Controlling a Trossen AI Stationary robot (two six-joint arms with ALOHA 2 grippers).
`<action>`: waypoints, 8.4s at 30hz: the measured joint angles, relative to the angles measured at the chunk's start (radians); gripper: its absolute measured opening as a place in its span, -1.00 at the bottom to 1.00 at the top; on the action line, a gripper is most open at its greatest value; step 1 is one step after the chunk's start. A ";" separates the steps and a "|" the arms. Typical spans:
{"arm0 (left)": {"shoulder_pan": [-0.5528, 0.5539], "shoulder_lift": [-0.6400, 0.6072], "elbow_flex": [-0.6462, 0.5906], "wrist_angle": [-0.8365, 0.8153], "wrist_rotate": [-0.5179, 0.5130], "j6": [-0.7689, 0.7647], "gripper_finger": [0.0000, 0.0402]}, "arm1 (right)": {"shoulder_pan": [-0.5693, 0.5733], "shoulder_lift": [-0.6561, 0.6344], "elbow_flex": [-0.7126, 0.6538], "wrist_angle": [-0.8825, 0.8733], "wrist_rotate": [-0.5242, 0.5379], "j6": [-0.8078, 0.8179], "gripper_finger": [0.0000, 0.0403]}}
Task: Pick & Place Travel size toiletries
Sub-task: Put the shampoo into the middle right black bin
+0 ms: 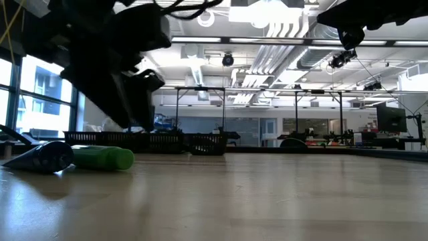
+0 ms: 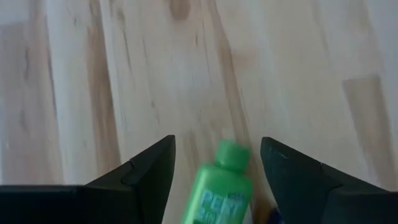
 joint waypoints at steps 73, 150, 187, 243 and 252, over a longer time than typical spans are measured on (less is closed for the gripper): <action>-0.058 0.160 0.060 -0.256 -0.011 -0.016 0.13 | 0.000 0.002 0.000 -0.039 -0.007 0.037 -0.98; -0.058 0.162 0.057 -0.216 -0.019 0.088 -0.48 | 0.000 0.083 0.000 -0.008 -0.007 0.034 -0.98; 0.477 -0.134 0.056 0.221 -0.444 0.102 -0.48 | 0.000 0.082 0.000 -0.030 -0.034 0.000 -0.98; 0.718 -0.029 0.057 0.338 -0.490 -0.076 -0.29 | 0.000 0.082 0.000 -0.040 -0.033 -0.023 -0.98; 0.516 -0.157 0.058 0.135 -0.432 0.003 -0.73 | 0.000 0.082 0.000 -0.040 -0.033 -0.023 -0.98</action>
